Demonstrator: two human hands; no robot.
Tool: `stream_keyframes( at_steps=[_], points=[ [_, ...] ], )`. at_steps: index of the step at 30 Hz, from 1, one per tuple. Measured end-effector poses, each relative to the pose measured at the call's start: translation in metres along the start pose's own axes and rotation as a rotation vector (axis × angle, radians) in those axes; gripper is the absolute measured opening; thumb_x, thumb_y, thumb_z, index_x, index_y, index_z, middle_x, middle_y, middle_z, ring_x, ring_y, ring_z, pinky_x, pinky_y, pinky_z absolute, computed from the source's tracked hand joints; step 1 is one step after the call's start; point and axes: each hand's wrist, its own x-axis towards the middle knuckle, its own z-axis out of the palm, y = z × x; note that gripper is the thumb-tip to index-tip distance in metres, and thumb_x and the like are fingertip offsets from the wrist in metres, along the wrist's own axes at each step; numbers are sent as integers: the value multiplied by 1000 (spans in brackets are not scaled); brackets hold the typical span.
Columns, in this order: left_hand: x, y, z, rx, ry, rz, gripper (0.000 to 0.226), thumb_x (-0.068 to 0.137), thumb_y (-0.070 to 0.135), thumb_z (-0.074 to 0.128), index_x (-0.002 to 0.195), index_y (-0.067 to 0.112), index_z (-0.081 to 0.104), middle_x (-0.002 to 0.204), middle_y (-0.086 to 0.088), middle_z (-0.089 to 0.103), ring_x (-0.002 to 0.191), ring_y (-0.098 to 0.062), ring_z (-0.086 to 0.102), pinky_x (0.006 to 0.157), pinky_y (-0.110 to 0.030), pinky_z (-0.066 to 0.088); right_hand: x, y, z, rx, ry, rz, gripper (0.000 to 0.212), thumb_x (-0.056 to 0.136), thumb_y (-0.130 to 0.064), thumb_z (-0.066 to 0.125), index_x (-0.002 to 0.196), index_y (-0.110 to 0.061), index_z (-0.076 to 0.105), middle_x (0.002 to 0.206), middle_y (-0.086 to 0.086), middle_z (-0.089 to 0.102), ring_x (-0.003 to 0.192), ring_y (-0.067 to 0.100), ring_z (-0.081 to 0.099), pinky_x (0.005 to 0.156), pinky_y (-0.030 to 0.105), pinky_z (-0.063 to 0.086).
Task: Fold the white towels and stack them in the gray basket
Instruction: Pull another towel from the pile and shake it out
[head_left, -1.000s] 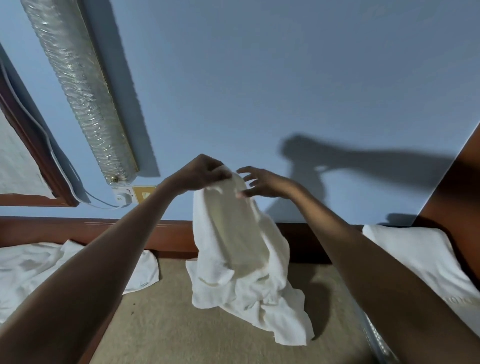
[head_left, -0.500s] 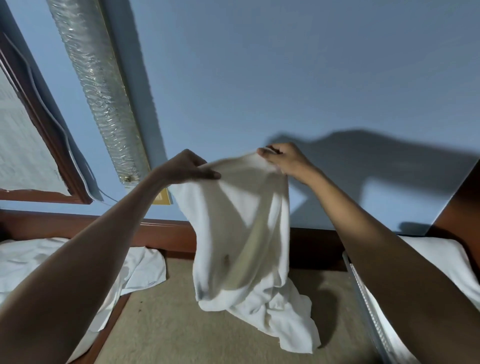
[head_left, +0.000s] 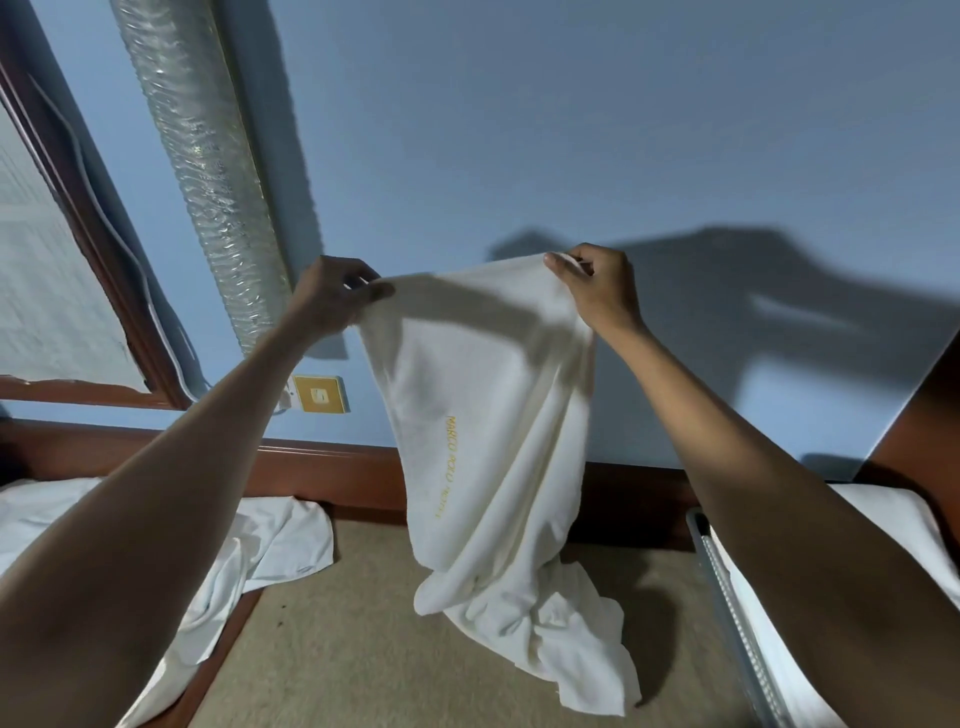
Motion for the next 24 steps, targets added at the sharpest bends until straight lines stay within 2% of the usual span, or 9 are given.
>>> stream_keyframes(
  at_steps=[3, 6, 9, 10, 12, 15, 16, 21, 24],
  points=[
    [0, 12, -2, -3, -16, -4, 21, 90, 36, 78, 91, 15, 77, 69, -7, 70, 44, 2, 53, 50, -14, 41, 2, 10, -4, -58, 49, 37, 45, 88, -47, 68, 61, -17, 48, 58, 0, 37, 62, 10, 35, 57, 32, 29],
    [2, 29, -4, -146, -73, -3, 24, 89, 35, 80, 92, 11, 78, 68, -12, 67, 48, -8, 53, 54, -22, 47, 1, 18, -8, -162, 79, 116, 46, 91, -45, 68, 61, -19, 46, 56, -5, 43, 67, 15, 46, 62, 33, 33],
    [3, 51, -3, -406, -187, -59, 17, 89, 21, 81, 99, 9, 73, 82, -17, 68, 66, -17, 64, 61, -23, 57, -3, 18, -5, -216, 50, 195, 22, 91, -37, 73, 90, -19, 62, 89, 3, 67, 88, 23, 62, 76, 34, 45],
    [4, 59, 0, -491, -238, -83, 14, 89, 15, 80, 98, 9, 71, 86, -17, 68, 72, -19, 68, 67, -24, 59, -5, 13, -3, -204, 11, 197, 31, 87, -35, 78, 102, -15, 60, 101, 5, 67, 92, 23, 62, 81, 35, 47],
    [5, 74, 9, -626, -310, -115, 8, 91, 3, 75, 97, 5, 69, 90, -19, 67, 81, -24, 71, 75, -27, 61, -11, -3, 2, -169, -190, 181, 46, 78, -34, 87, 103, -15, 54, 99, 3, 63, 84, 17, 59, 77, 32, 47],
    [6, 93, 30, -708, -331, -157, 9, 91, -6, 71, 101, -4, 70, 95, -22, 68, 88, -28, 73, 82, -29, 62, -31, -33, 10, -104, -706, 243, 43, 73, -46, 89, 93, -16, 66, 85, 0, 71, 76, 15, 69, 66, 25, 56],
    [6, 97, 38, -706, -331, -160, 11, 92, -6, 70, 103, -6, 70, 99, -24, 69, 88, -28, 74, 82, -28, 61, -39, -37, 15, -88, -772, 266, 43, 74, -51, 87, 94, -17, 70, 88, -1, 74, 81, 15, 72, 68, 26, 59],
    [6, 101, 51, -723, -364, -133, 26, 89, -6, 72, 115, -7, 69, 106, -23, 74, 94, -24, 77, 83, -23, 59, -54, -24, 28, 58, -472, 289, 15, 92, -32, 72, 89, -17, 67, 87, 5, 76, 89, 24, 74, 82, 41, 63],
    [3, 97, 49, -625, -377, -66, 37, 83, -3, 80, 119, -2, 71, 106, -17, 76, 97, -18, 76, 85, -21, 58, -50, -21, 25, 149, -501, 292, 13, 97, -20, 66, 85, -14, 64, 87, 4, 70, 87, 20, 69, 82, 37, 63]
  ],
)
